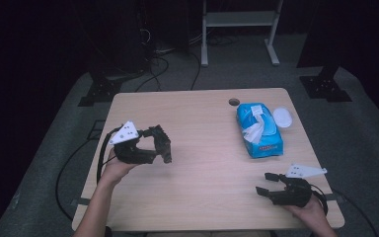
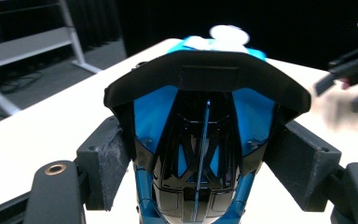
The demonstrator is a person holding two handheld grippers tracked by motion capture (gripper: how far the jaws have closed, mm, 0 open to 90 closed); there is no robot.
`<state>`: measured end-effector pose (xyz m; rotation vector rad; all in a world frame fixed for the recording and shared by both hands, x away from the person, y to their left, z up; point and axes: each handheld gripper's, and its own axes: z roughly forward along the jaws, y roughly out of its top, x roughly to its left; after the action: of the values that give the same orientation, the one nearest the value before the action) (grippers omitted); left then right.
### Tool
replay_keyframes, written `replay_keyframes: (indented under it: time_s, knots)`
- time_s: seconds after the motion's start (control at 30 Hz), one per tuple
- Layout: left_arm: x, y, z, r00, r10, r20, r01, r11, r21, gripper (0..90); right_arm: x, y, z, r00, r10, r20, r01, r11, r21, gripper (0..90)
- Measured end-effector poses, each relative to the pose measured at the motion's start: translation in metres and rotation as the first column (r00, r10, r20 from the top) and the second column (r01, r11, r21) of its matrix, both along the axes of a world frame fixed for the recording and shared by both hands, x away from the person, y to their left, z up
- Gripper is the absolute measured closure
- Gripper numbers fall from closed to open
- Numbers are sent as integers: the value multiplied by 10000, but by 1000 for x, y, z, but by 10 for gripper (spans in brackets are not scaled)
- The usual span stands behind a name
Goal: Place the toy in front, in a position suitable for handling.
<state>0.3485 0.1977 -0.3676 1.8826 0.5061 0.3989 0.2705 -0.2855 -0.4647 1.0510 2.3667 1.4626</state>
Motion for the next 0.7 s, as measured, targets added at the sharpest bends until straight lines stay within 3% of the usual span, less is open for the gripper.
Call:
replay_keyframes:
  time_s: [0.07,0.33,0.7]
  knots:
    - [-1,-10,-3,9991,-391,-171,391,9992,-53,251,0,0,0,10000,6,27,-6,10000,-42,287]
    - [-2,-30,-15,9921,-1122,-559,1128,9936,77,251,0,0,0,10000,17,37,-17,10000,-24,287]
    - [-2,-41,-31,9772,-1772,-1168,1845,9813,551,251,0,1,0,10000,19,49,-19,10000,-29,287]
